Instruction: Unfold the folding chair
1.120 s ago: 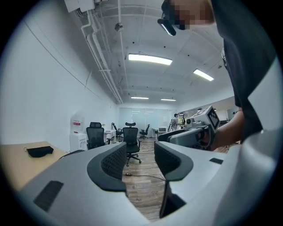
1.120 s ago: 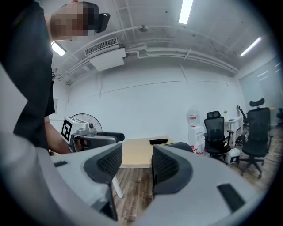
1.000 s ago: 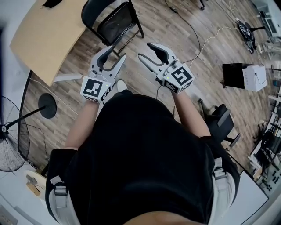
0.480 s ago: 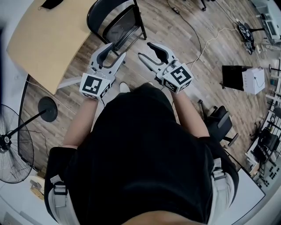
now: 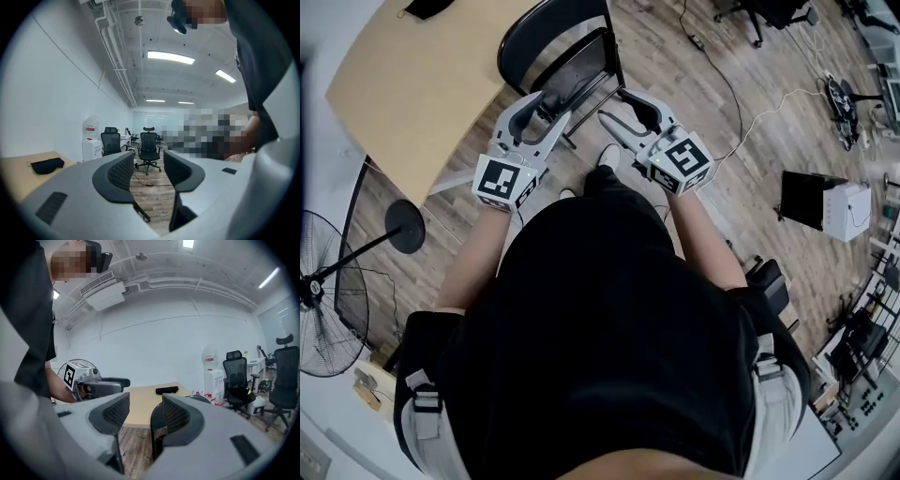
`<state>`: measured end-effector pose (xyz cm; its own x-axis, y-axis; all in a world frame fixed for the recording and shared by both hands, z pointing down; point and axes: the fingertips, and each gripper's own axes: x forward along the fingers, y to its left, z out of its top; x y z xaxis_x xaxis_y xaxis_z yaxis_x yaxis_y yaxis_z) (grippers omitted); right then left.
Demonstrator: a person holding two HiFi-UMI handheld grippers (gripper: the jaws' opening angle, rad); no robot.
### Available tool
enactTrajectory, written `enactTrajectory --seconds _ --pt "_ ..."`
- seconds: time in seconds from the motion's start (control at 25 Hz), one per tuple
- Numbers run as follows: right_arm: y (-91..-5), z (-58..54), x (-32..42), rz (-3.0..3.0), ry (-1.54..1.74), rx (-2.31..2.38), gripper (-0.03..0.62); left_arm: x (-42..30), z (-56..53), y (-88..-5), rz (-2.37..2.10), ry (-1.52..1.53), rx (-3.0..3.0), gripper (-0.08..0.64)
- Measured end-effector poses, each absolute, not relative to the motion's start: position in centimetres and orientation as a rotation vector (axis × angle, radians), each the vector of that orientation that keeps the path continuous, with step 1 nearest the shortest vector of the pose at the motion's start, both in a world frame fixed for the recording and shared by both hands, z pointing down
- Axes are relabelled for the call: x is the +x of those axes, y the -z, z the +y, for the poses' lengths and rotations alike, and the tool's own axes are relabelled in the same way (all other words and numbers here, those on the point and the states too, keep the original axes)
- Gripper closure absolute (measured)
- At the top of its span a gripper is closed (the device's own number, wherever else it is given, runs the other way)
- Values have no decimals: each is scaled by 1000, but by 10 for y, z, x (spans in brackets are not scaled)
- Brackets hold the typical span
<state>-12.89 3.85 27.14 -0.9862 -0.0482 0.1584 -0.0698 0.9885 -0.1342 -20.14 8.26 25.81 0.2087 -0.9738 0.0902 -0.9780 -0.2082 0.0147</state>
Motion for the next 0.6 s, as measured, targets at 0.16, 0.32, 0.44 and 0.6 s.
enactTrajectory --seconds 0.16,0.32,0.44,0.6 --pt "-270 -9 -147 -2983 -194 32 379 -218 39 -258 -1965 -120 2360 368" --pt "-268 -54 -159 -2974 -193 -27 379 -228 -7 -251 -2005 -130 2331 368" --pt "-269 -81 -167 -2974 -188 -60 379 -237 -32 -250 -2035 -142 2303 368" --pt "-275 -110 -180 -2961 -207 -74 379 -253 -57 -254 -2070 -145 2251 368"
